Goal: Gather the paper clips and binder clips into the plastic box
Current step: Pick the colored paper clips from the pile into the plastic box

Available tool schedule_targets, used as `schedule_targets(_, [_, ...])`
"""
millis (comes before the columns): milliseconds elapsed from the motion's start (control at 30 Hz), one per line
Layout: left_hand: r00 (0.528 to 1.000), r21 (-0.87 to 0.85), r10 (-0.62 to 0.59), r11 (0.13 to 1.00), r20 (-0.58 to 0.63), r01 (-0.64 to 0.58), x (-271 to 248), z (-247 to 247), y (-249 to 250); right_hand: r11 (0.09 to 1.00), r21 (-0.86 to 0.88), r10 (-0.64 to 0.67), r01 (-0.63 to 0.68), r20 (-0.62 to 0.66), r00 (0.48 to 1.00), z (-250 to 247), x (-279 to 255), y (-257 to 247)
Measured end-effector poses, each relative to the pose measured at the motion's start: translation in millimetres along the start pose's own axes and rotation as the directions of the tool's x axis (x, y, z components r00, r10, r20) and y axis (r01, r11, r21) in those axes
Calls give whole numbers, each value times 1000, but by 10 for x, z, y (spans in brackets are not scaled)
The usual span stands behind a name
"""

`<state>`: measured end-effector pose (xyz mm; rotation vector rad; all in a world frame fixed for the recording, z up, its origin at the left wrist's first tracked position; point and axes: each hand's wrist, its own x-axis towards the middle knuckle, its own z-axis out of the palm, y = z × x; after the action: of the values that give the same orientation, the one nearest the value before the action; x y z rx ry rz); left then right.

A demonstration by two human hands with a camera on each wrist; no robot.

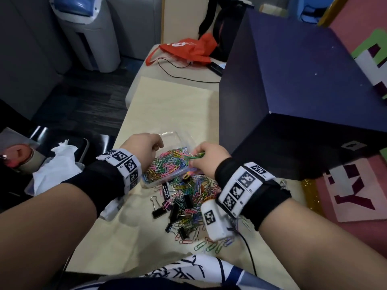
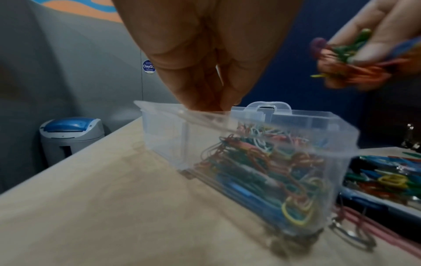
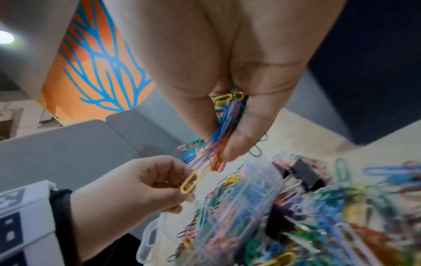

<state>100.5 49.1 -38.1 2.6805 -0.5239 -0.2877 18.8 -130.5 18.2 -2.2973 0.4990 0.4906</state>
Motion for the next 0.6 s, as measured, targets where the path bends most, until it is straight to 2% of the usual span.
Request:
schedule_targets(100, [1000, -30, -27, 999, -10, 27, -6, 3, 0, 986, 165, -6, 8, -14, 1000, 146, 149, -154])
schedule_targets(167, [999, -45, -33, 998, 0, 33, -11, 0, 5, 946, 325, -1, -18, 60, 998, 202, 207, -220])
schedule_targets(267, [999, -50, -43, 998, 20, 44, -4, -4, 10, 964, 257, 15, -61, 179, 984, 191, 212, -255])
schedule_targets(367, [999, -25, -23, 999, 38, 24, -3, -5, 38, 981, 187, 23, -52, 153, 988, 144, 224, -158])
schedule_targets(533, [992, 106, 59, 992, 113, -71, -43, 33, 146, 937, 333, 65, -106, 130, 989, 36, 181, 45])
schedule_targets(600, [990, 96, 67, 992, 125, -79, -38, 24, 158, 959, 274, 50, -72, 89, 995, 53, 164, 128])
